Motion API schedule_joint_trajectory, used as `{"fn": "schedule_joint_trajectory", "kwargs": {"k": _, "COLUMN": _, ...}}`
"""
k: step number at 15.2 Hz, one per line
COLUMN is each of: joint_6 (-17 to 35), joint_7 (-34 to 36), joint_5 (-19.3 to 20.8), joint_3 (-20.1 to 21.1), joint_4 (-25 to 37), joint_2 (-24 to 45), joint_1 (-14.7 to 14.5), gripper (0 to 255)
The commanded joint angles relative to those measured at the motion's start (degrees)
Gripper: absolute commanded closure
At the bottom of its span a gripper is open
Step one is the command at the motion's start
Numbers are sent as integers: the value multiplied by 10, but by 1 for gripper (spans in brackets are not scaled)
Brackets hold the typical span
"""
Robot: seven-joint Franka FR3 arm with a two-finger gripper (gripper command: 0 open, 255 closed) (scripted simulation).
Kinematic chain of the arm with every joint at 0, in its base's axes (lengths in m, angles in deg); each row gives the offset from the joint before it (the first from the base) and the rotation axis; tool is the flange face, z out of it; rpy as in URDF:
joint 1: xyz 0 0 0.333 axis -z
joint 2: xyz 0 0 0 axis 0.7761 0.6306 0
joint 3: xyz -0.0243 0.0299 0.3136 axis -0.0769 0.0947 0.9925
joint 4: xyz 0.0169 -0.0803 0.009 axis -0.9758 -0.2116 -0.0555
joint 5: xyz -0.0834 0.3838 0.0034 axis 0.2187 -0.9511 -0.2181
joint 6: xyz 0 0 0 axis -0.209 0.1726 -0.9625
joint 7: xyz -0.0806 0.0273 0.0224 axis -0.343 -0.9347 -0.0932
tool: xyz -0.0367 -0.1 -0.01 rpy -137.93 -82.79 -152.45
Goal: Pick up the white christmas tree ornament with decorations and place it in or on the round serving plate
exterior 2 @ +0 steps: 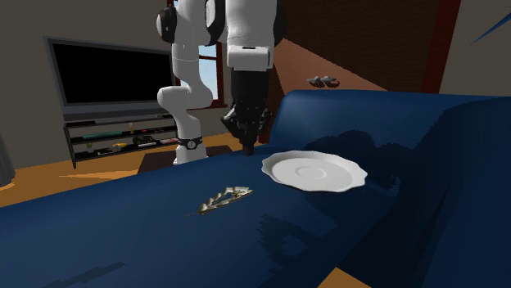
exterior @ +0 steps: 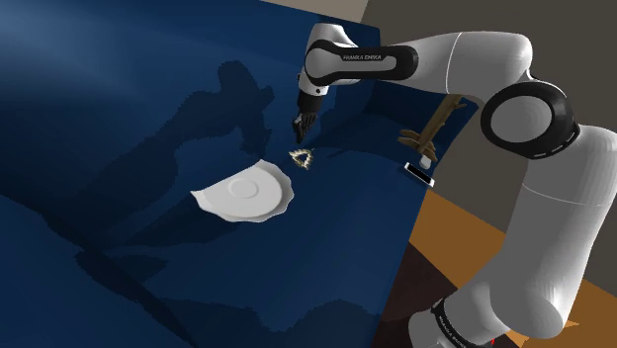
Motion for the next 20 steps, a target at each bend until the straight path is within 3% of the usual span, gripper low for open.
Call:
{"fn": "schedule_joint_trajectory", "kwargs": {"k": 1, "joint_6": 0, "joint_7": 0, "joint_5": 0, "joint_3": 0, "joint_4": 0, "joint_2": 0, "joint_1": 0, "gripper": 0}}
{"fn": "schedule_joint_trajectory", "kwargs": {"k": 6, "joint_6": 81, "joint_7": 229, "joint_5": -83, "joint_3": -47, "joint_4": -10, "joint_2": 25, "joint_1": 24, "gripper": 0}}
{"fn": "schedule_joint_trajectory", "kwargs": {"k": 11, "joint_6": 216, "joint_7": 450, "joint_5": -160, "joint_3": -96, "joint_4": -112, "joint_2": 0, "joint_1": 34, "gripper": 0}}
{"fn": "schedule_joint_trajectory", "kwargs": {"k": 20, "joint_6": 265, "joint_7": 456, "joint_5": -175, "joint_3": -93, "joint_4": -123, "joint_2": 35, "joint_1": 33, "gripper": 0}}
